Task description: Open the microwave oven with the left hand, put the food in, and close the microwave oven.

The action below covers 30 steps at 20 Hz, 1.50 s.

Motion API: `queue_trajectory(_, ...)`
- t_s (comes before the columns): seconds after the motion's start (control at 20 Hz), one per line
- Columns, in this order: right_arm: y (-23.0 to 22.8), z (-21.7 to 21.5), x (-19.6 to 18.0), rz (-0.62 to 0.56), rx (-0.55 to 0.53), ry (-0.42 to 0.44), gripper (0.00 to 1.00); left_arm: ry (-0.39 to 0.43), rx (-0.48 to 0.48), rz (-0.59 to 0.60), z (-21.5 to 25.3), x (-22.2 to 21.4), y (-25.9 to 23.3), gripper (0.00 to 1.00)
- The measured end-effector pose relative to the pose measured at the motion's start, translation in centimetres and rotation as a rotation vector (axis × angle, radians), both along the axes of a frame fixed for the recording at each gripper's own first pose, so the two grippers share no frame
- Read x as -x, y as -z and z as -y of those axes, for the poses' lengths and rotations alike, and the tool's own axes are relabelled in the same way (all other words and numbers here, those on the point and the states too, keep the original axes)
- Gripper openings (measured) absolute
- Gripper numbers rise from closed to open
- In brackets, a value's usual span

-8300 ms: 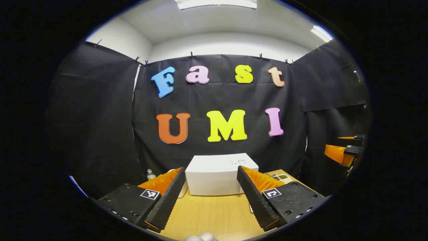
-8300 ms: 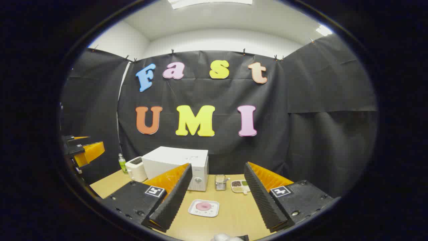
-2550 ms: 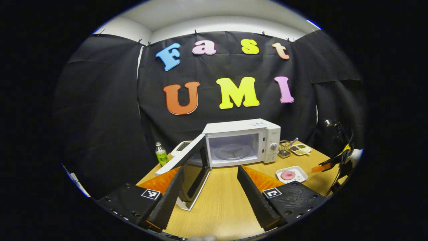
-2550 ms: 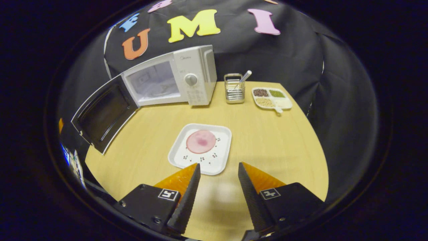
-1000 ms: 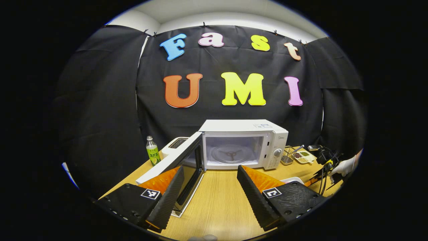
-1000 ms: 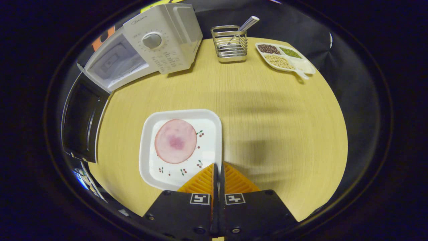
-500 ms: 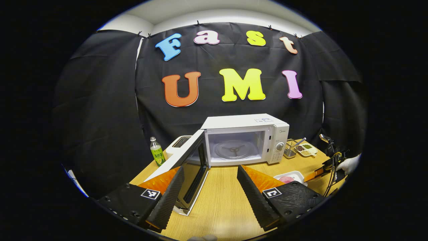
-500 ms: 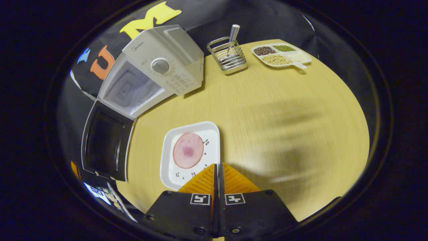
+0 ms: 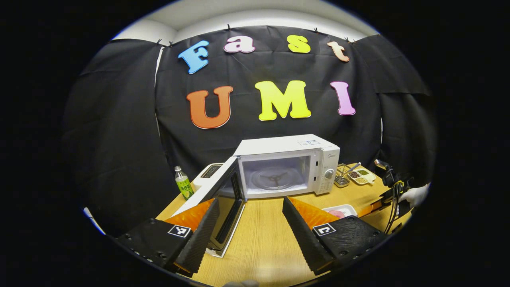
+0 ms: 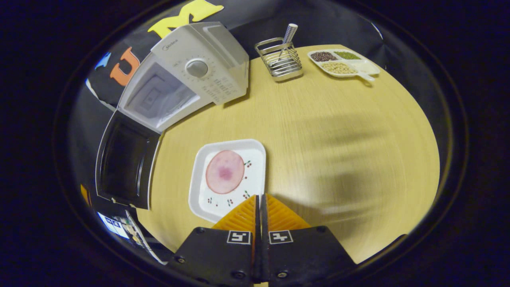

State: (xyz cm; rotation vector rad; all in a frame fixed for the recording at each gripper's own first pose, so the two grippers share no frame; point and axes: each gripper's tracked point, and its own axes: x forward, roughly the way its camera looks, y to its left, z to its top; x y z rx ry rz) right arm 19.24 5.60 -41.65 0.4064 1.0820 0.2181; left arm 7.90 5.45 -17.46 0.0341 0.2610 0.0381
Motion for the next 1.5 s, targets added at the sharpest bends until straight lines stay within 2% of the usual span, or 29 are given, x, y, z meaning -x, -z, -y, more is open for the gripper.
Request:
queue_trajectory(0.3, 0.3, 0.1, -0.2, -0.032, 0.046, -0.017, 0.04, -0.011, 0.008, 0.001, -0.6, 0.4, 0.2, 0.95)
queue_trajectory(0.55, 0.8, -0.4, 0.0, -0.136, 0.041, -0.004, 0.04, -0.022, 0.028, -0.004, -1.2, 0.7, 0.9, 0.95)
queue_trajectory(0.6, 1.0, -0.6, 0.0, -0.150, 0.050, -0.008, 0.00, -0.023, 0.028, -0.006, -1.3, 0.8, 1.1, 0.95)
queue_trajectory(0.65, 1.1, -0.6, -0.1, -0.155, 0.061, -0.012, 0.04, -0.028, 0.023, -0.005, -1.6, 0.8, 1.2, 0.95)
queue_trajectory(0.95, 1.5, -0.9, 0.0, -0.200, 0.104, -0.005, 0.04, -0.041, 0.037, -0.007, -2.5, 0.8, 1.6, 0.95)
queue_trajectory(1.1, 1.4, -1.0, -0.1, -0.186, 0.155, -0.037, 0.04, -0.040, 0.038, -0.015, -2.4, 0.8, 2.2, 0.95)
queue_trajectory(1.2, 1.4, -1.4, -0.5, -0.139, 0.119, -0.013, 0.04, -0.039, 0.028, -0.025, -2.4, 0.8, 2.7, 0.95)
queue_trajectory(1.25, 1.2, -2.2, -0.8, -0.098, 0.057, 0.004, 0.04, -0.041, 0.025, -0.024, -2.5, 0.8, 2.6, 0.95)
queue_trajectory(1.5, 1.1, -3.4, -2.1, 0.067, -0.098, 0.058, 0.03, -0.044, 0.021, -0.055, -2.6, 1.0, 2.4, 0.95)
